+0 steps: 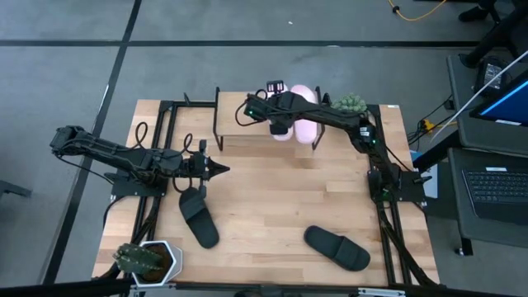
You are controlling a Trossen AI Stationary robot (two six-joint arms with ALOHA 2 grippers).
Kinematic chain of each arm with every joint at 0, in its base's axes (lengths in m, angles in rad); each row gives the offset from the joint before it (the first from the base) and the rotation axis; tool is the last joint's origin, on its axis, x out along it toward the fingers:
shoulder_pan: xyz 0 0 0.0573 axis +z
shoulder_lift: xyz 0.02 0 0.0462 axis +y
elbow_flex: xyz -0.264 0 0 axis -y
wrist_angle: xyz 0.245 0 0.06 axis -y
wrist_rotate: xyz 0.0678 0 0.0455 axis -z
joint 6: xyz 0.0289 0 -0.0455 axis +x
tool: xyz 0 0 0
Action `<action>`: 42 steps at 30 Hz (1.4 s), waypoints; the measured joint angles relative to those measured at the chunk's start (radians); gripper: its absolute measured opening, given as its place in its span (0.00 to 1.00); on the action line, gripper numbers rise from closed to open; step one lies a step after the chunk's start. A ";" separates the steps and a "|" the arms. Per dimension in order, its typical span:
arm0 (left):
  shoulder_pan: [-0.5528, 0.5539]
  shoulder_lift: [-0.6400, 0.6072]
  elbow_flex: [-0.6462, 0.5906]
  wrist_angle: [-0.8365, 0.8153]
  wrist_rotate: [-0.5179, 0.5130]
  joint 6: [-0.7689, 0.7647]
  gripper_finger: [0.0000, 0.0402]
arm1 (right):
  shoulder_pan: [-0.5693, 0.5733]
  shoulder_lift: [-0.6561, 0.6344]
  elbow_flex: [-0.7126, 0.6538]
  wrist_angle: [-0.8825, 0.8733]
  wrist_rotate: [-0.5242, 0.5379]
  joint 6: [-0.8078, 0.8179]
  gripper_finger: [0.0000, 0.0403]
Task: Pick and place slides into the shelf
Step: Put the pink slide on the shelf
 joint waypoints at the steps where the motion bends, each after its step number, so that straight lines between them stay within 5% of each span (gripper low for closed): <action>1: 0.000 0.000 0.000 0.000 0.000 0.000 0.00 | 0.000 0.005 0.000 0.003 0.020 0.000 0.00; 17: 0.000 0.000 0.000 -0.026 0.000 0.005 0.00 | -0.001 0.008 0.000 0.010 0.035 0.003 0.02; 42: 0.000 0.000 0.000 -0.027 0.000 0.004 0.00 | 0.020 0.010 0.054 -0.006 0.022 0.002 0.33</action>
